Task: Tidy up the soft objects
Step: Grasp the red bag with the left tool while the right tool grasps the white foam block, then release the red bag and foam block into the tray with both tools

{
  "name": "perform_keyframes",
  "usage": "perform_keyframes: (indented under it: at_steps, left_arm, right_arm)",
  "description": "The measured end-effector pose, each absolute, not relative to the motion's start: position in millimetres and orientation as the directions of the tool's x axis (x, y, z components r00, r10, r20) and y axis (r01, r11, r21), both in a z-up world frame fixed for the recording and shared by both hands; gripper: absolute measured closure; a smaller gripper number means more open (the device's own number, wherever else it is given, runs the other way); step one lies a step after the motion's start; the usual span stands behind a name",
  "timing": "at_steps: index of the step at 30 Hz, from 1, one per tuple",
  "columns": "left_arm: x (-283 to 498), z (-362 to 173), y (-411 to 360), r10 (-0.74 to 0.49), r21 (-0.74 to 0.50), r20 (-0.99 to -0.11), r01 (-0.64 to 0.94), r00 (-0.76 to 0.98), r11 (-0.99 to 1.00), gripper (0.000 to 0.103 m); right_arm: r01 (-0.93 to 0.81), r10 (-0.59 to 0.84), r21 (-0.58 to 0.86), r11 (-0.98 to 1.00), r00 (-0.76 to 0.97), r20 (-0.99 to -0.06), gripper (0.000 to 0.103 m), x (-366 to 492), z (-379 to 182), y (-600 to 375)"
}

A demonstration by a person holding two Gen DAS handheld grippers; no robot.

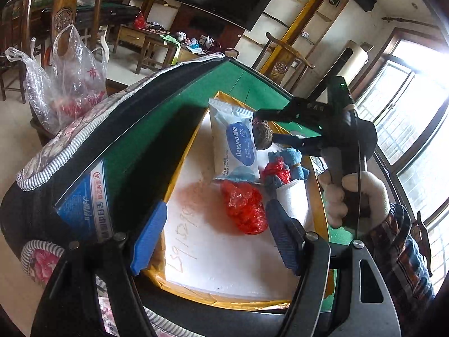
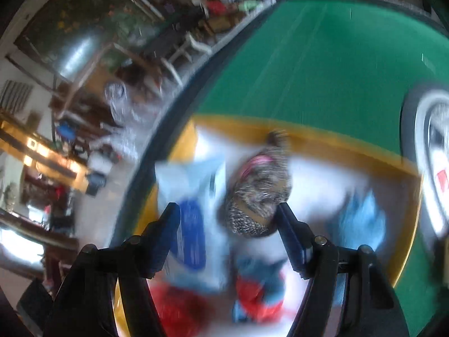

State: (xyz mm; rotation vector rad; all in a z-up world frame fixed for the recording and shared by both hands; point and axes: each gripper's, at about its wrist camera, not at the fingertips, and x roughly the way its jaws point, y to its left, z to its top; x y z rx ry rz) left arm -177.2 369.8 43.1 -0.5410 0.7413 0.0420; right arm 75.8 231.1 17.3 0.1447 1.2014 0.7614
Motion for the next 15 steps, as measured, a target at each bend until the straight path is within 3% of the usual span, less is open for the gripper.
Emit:
perform_keyframes:
  at_steps: [5, 12, 15]
  left_arm:
    - [-175, 44, 368, -0.167, -0.464, -0.645, -0.208, 0.746, 0.861, 0.03]
    - [-174, 60, 338, -0.242, -0.481, -0.59, -0.095, 0.77, 0.872, 0.03]
    - [-169, 67, 315, -0.279, -0.475, -0.576, -0.037, 0.768, 0.879, 0.029]
  right_arm:
    - [-0.454, 0.649, 0.522, 0.722, 0.183, -0.739, 0.037, 67, 34, 210]
    - [-0.478, 0.569, 0.36, 0.801, 0.422, -0.706, 0.035, 23, 92, 106]
    - [-0.406, 0.439, 0.223, 0.886, 0.582, -0.684, 0.022, -3, 113, 43]
